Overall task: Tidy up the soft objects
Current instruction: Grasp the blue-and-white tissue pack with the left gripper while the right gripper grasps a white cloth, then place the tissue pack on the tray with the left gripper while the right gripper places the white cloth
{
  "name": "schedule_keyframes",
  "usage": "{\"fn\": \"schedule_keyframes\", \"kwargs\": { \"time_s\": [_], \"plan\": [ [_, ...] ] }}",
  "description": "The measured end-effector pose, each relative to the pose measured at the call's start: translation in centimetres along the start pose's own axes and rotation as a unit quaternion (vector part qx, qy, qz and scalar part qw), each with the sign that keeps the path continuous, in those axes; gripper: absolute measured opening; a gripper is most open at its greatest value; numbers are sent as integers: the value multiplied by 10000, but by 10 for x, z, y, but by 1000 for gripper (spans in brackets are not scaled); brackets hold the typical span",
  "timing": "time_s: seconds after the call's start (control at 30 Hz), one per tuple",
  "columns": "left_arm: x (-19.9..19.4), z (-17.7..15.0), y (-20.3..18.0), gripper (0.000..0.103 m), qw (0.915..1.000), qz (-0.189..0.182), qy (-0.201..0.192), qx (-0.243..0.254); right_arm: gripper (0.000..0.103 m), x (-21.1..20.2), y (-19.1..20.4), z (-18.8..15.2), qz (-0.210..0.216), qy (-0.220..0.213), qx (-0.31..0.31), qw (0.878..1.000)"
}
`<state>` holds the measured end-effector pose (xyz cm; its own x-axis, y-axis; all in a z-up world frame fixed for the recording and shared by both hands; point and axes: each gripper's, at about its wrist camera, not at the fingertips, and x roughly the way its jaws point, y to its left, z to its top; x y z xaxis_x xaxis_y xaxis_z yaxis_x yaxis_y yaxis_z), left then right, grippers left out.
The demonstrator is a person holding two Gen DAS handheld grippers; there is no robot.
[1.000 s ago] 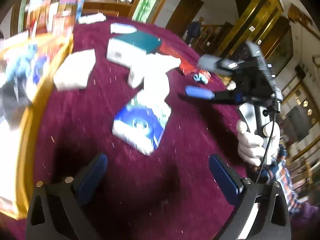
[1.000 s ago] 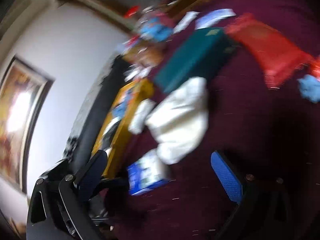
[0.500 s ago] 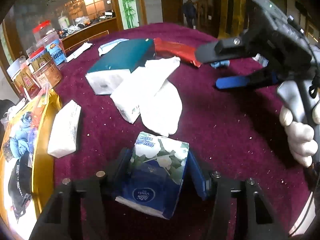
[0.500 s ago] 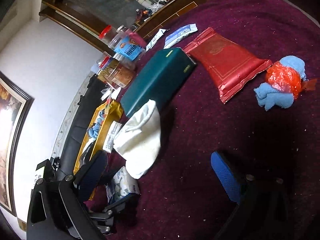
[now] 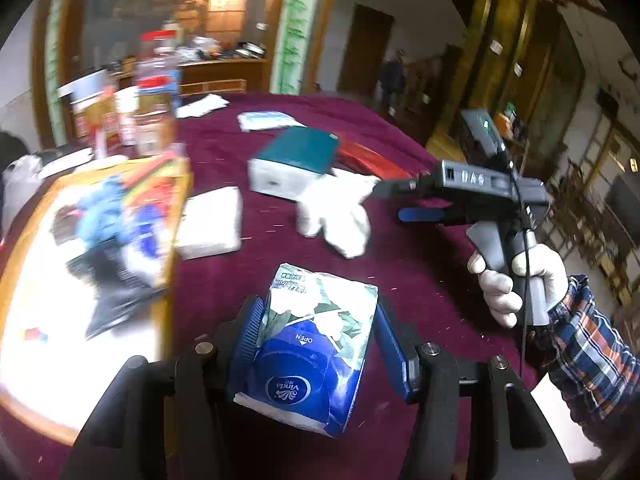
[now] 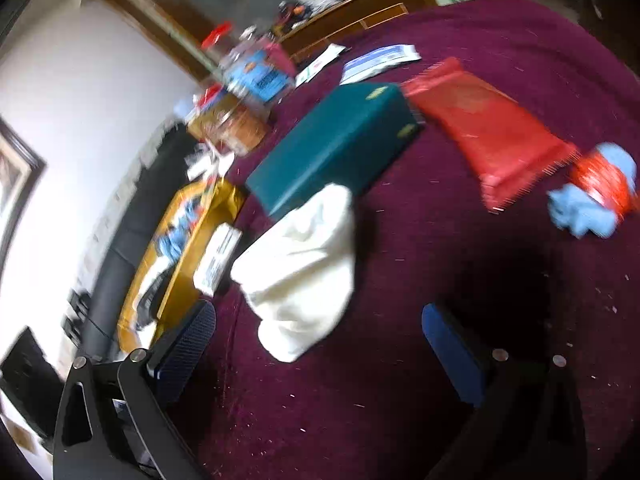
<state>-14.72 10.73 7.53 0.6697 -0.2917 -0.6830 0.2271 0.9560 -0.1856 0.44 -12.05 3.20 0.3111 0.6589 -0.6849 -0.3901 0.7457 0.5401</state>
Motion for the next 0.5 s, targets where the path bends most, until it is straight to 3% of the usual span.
{"fn": "schedule_keyframes", "kwargs": {
  "time_s": [0.13, 0.17, 0.2, 0.23, 0.27, 0.5],
  "plan": [
    [-36, -17, 32, 59, 9987, 251, -209, -379, 100, 20, 27, 2, -516, 147, -363, 9979],
    [-46, -22, 42, 59, 9978, 354, -270, -498, 84, 24, 32, 1, -696, 152, -455, 9964],
    [-55, -28, 54, 59, 9964, 475, -326, -622, 52, 29, 35, 1, -823, 214, -502, 9951],
    [-61, -33, 62, 59, 9952, 557, -357, -715, 34, 34, 35, 0, -858, 311, -490, 9946],
    [-66, -37, 74, 59, 9935, 655, -393, -839, 24, 38, 34, -1, -870, 399, -440, 9944],
    [-97, -61, 146, 59, 9783, 1161, -535, -1632, 20, 6, 34, -12, -1004, 1, -292, 9945]
  ]
}}
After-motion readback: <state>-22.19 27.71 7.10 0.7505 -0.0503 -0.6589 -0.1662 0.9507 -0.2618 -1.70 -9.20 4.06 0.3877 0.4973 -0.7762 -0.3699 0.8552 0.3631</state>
